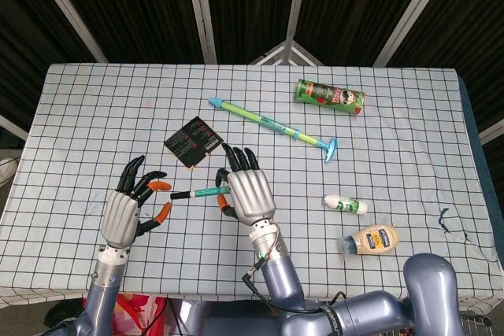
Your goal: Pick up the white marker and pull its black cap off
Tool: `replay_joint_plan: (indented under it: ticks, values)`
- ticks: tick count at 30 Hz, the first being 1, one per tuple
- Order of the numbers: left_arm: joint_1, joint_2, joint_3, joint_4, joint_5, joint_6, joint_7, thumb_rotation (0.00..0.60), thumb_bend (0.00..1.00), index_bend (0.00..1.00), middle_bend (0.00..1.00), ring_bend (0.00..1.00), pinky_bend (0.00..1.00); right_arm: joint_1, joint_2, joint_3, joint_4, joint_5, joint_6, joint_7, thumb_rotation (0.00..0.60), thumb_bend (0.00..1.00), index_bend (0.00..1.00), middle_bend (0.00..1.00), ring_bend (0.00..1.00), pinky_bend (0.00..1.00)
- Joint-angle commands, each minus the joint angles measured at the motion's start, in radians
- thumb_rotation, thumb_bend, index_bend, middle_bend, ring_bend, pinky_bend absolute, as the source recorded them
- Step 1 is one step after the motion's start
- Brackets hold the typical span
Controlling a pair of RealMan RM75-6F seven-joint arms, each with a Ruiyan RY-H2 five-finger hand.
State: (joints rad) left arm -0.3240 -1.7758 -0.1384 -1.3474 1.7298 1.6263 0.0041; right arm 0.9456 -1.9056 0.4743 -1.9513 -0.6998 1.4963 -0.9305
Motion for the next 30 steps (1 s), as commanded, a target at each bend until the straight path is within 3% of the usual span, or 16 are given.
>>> replay_joint_plan:
  ticks: [1,30]
  values:
    - [-0.004,-0.003,0.001,-0.001,0.000,0.000,0.006,0.600,0.43,0.44,0.29,0.03,0.08,0.000,0.004,-0.003,0.000,0.001,-0.003,0.007,0.600,0.42,0.68,0.03,0.08,0.00]
    - [-0.050,-0.073,-0.002,0.074,-0.013,0.007,-0.011,0.600,0.45,0.54,0.33,0.03,0.08,-0.002,0.032,-0.019,-0.008,0.005,-0.007,0.055,0.600,0.42,0.68,0.03,0.08,0.00]
